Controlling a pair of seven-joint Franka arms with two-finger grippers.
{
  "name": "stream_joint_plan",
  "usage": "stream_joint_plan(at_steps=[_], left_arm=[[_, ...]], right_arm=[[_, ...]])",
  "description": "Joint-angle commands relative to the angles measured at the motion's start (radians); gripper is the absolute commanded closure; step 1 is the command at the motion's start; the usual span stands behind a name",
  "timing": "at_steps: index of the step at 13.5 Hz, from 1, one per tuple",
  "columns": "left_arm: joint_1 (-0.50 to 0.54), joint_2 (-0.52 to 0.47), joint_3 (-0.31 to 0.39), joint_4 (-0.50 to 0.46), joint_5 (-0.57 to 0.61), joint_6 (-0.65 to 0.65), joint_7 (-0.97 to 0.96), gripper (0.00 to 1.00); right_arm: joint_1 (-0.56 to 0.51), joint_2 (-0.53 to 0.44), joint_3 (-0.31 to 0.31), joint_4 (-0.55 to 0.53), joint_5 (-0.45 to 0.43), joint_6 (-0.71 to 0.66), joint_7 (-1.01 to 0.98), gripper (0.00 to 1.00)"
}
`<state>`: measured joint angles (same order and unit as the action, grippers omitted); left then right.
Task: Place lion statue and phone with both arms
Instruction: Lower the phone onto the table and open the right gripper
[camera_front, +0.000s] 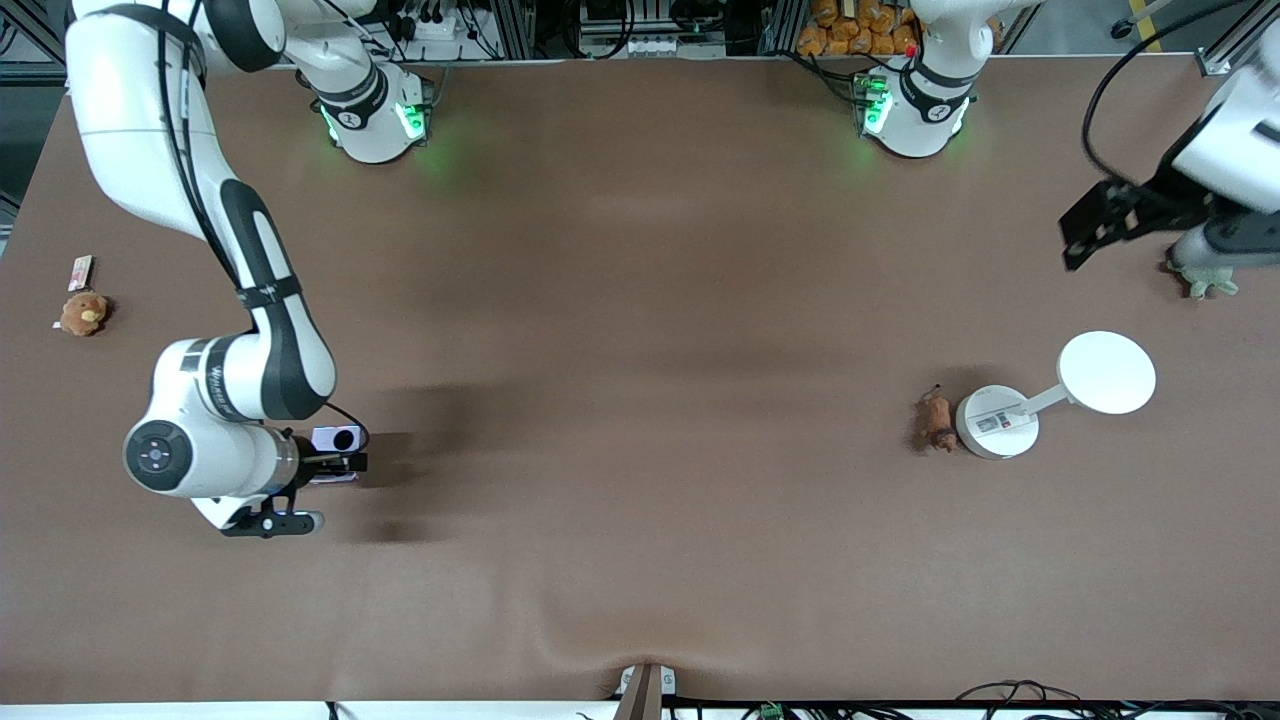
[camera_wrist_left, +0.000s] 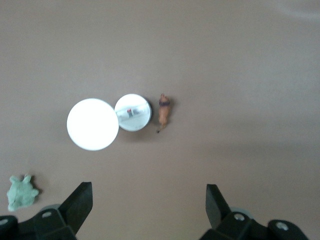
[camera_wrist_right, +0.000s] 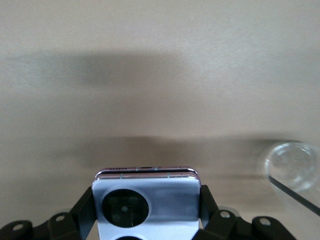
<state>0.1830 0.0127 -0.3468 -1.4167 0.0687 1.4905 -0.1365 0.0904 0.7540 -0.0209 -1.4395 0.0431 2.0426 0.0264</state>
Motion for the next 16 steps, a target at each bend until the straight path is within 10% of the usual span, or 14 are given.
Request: stream_joint_plan(at_steps=[1,12,13,14,15,16], left_arm=[[-0.091,-0.045,0.127,-0.018,-0.029,-0.064,0.037,0.0],[-0.162,-0.125,0.229,-0.111,-0.041,-0.111,0.035,0.0],[-0.16,-0.122,0.229,-0.113,-0.041,-0.111,0.035,0.0],[-0.151,-0.12,0.229,-0.114,-0.041,-0.111,0.035,0.0],[-0.149,-0.12,0.23,-0.123,-0.043,-0.111,0.034,0.0],[-0.146,-0.122,0.23,-0.13,-0.043,-0.111,0.032,0.0]], right_arm=[[-0.005,0.022,0.009,0.014,-0.02,0.005,0.042,0.87],[-0.038,0.042,0.001,-0.052,-0.065,0.137,0.033,0.83],[-0.038,0.042,0.001,-0.055,-0.066,0.142,0.033,0.71],[-0.038,0.042,0.001,-0.056,-0.066,0.143,0.033,0.24],[-0.038,0.042,0.001,-0.058,-0.065,0.148,0.036,0.0],[-0.038,0.042,0.001,-0.058,-0.065,0.151,0.038,0.0]])
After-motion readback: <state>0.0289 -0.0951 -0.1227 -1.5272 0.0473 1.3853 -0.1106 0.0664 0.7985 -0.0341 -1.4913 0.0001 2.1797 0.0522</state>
